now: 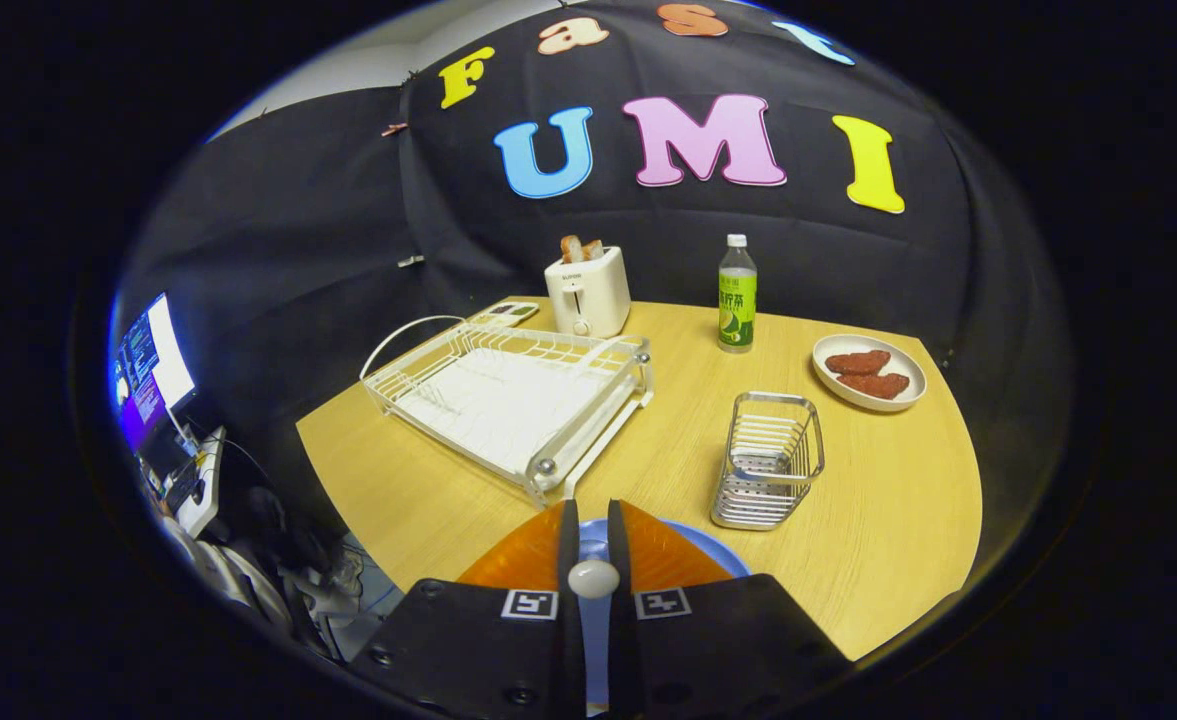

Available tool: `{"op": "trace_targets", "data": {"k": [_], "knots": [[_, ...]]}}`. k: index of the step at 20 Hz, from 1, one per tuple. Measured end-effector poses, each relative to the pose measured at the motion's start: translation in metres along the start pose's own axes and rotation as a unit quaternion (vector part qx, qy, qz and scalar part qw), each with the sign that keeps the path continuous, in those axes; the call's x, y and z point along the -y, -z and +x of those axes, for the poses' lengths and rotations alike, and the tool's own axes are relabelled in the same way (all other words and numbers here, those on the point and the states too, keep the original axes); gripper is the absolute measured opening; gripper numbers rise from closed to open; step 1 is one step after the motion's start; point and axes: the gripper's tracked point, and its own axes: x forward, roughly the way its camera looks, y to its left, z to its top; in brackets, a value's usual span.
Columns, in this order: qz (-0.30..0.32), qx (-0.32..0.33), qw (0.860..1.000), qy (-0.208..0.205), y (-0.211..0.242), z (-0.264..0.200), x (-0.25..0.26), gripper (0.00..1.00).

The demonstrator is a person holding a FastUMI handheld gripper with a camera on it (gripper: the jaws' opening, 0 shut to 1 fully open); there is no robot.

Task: Take the plate from the dish rack, then take the spoon from the basket and place it into the plate.

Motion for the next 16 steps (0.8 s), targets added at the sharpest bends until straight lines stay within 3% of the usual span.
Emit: {"op": "trace_targets", "data": {"k": [12, 13, 16], "knots": [[0.017, -0.032, 0.999, 0.024, 0.030, -0.010, 0.015, 0.19], [0.022, -0.026, 0.999, 0.028, 0.024, -0.013, 0.017, 0.27], [0.040, -0.010, 0.998, 0.036, 0.010, -0.017, 0.027, 0.81]]}}
